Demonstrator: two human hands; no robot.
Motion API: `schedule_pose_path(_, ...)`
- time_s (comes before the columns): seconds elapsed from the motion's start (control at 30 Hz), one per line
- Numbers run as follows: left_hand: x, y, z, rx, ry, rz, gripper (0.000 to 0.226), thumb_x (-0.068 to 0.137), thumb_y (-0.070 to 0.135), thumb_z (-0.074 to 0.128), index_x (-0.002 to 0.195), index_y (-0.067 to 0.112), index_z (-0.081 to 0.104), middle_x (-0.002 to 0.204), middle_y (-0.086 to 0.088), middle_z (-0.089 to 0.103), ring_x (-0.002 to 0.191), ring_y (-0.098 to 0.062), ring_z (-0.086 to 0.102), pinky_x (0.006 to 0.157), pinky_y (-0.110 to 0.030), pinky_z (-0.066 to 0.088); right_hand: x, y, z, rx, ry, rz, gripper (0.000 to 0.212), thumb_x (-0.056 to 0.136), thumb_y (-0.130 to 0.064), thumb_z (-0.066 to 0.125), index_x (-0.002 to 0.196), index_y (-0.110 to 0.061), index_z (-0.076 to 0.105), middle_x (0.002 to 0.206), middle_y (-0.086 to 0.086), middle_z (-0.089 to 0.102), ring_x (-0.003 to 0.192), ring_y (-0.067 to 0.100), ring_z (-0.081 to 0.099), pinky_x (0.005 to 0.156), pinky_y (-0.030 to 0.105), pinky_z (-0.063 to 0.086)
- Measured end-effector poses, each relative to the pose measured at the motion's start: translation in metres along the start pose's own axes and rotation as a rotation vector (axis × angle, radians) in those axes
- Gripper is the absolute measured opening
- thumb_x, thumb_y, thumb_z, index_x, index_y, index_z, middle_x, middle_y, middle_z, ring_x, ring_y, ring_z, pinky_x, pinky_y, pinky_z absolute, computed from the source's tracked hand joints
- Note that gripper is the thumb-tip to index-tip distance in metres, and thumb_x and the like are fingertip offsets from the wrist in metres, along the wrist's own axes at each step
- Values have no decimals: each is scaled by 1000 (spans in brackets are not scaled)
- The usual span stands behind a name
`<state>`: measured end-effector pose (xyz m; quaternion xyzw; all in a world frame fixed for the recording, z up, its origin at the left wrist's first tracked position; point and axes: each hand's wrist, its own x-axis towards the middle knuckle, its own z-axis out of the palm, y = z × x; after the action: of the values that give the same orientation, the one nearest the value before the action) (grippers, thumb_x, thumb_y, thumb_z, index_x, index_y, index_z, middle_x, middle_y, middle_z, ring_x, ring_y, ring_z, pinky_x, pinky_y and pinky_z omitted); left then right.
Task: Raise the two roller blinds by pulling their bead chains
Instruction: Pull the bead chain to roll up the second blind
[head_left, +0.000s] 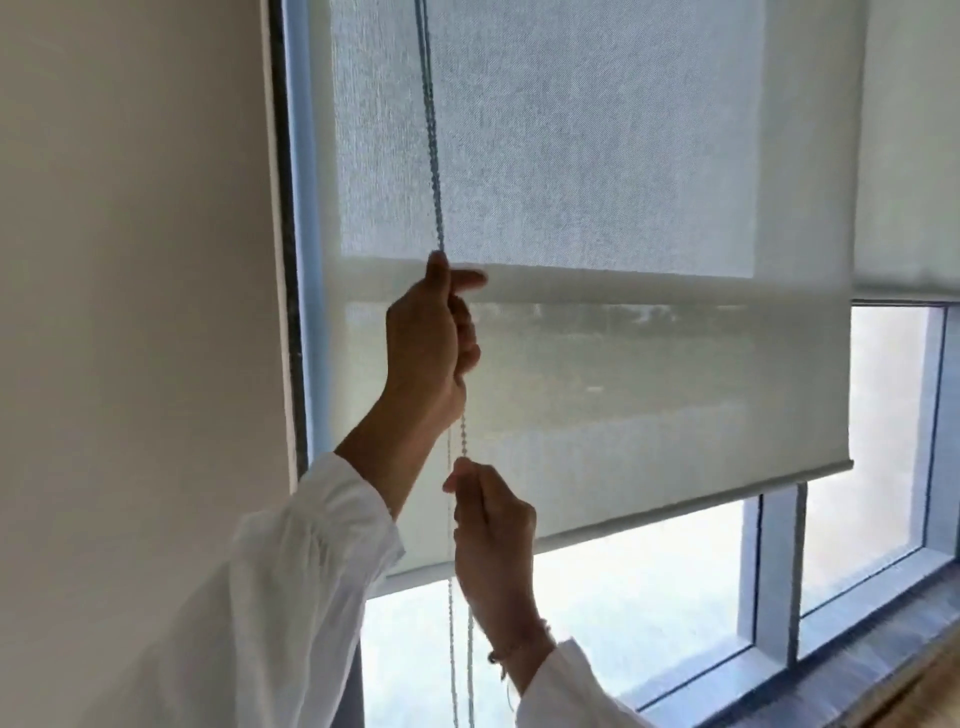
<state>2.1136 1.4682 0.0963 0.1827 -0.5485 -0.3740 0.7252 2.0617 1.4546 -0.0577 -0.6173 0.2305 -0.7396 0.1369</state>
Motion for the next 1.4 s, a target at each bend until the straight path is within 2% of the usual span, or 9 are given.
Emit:
schedule_pose_path(0.17,-5,-5,-5,-194,27,135,41,97,33,37,62,19,53,34,11,35,28,-2,24,29,-13,19,34,7,-19,107,-215,152,28,92,-5,48,73,-17,64,46,-17,51,44,0,41,52,12,33)
schedule_pose_path(0.27,-8,-7,-8,-222,-17,149,42,97,35,37,60,20,52,36,11,30,29,-1,19,28,-12,17,59,-1,-27,360,-137,273,21,89,-28,46,90,-18,65,62,-8,59,59,7,50,56,21,37)
schedule_pose_path(0.57,-73,-86,-29,-69,9,-14,36,85,41,46,56,22,52,34,10,32,27,-1,22,31,-9,20,133,-65,-8,555,-246,302,15,95,-24,48,108,-18,50,90,4,61,74,17,62,60,26,49)
schedule_pose_path(0.77,-108,-115,-51,43,37,-128,37,83,40,47,49,25,50,37,13,29,31,-2,19,34,-11,18,151,-94,15,472,-231,460,33,95,-38,46,72,-16,55,56,-4,47,38,6,39,38,18,29)
schedule_pose_path(0.87,-109,-116,-50,113,56,-139,37,86,35,48,51,23,47,44,5,32,39,-9,24,37,-17,20,138,-92,28,215,43,199,50,96,-32,45,47,-22,39,37,-12,36,38,7,29,45,25,28)
schedule_pose_path(1.03,-104,-109,-55,80,-7,-199,38,79,50,45,51,26,57,44,12,40,39,-4,33,39,-17,28,126,-96,27,76,197,-99,49,96,-20,47,49,-21,32,44,-10,34,39,4,31,43,15,25)
schedule_pose_path(1.1,-97,-104,-61,224,12,-134,38,77,57,35,73,32,64,71,9,60,67,-8,55,64,-23,43,116,-93,22,84,217,-170,44,95,-17,47,52,-19,35,46,-8,34,40,4,32,41,12,23)
schedule_pose_path(1.2,-78,-81,-63,265,0,-50,54,77,59,27,108,27,57,114,-5,60,111,-21,53,97,-35,39,87,-76,13,23,213,-209,37,94,-14,47,57,-14,43,45,-9,34,39,5,31,39,16,24)
schedule_pose_path(1.4,-24,3,-35,74,-120,65,43,90,50,32,109,20,56,101,1,66,95,-12,65,81,-25,50,5,-29,-4,-219,174,-299,37,92,-19,45,56,-12,42,47,-8,28,39,5,21,41,8,13)
